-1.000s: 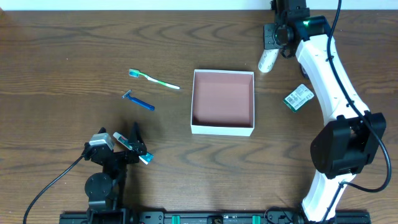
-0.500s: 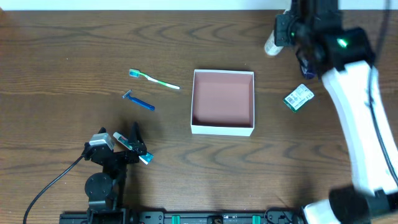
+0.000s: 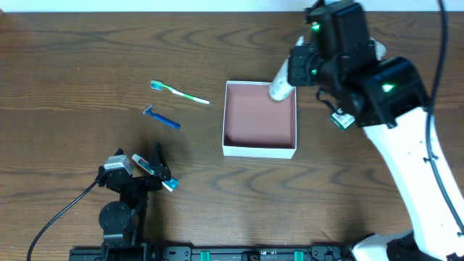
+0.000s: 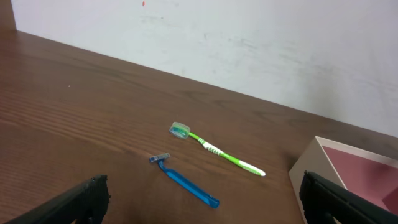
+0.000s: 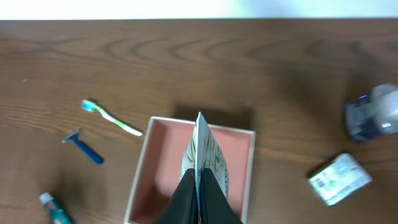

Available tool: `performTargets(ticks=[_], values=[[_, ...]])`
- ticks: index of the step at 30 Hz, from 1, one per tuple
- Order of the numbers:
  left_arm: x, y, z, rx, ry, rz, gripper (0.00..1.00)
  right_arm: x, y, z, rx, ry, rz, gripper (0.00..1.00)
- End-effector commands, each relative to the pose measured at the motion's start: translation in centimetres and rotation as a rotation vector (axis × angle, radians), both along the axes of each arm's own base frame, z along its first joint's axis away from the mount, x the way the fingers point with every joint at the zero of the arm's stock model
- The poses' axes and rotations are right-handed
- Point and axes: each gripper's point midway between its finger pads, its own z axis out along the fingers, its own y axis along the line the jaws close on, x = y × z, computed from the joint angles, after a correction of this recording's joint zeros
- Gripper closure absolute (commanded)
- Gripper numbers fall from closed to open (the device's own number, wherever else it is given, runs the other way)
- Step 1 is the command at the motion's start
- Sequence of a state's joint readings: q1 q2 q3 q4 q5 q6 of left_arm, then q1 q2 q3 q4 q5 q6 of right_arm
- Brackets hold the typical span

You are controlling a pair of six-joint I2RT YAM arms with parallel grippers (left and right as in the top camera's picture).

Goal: Pack container
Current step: 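Carry the tube over the box and release it inside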

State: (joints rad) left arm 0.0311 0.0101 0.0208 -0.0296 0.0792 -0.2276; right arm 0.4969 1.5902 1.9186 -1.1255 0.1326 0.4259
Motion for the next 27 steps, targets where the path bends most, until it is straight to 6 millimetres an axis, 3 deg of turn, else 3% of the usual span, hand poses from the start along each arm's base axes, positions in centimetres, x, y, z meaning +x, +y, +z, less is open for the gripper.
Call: performTargets(ticks=[1,8,16,27], values=[[-0.1,-0.3,-1.5,0.013,0.046,-0.020,0.02,0.2,2.3,-0.7,0.070,0.028,-0.042,0.99],[-0.1,-0.3,-1.5,0.013,0.046,-0.020,0.02,1.6,6.1,-5.8,0.059,0.137,-0.049,0.99],[-0.1,-0.3,-1.5,0.013,0.046,-0.020,0.02,3.4,10.0,-10.2,0.033,0.163,-0.008,0.99],[-0.1,-0.3,-1.5,0.013,0.046,-0.020,0.02,4.8,11.0,-13.3,-0.001,0.182,-0.015,0.99]])
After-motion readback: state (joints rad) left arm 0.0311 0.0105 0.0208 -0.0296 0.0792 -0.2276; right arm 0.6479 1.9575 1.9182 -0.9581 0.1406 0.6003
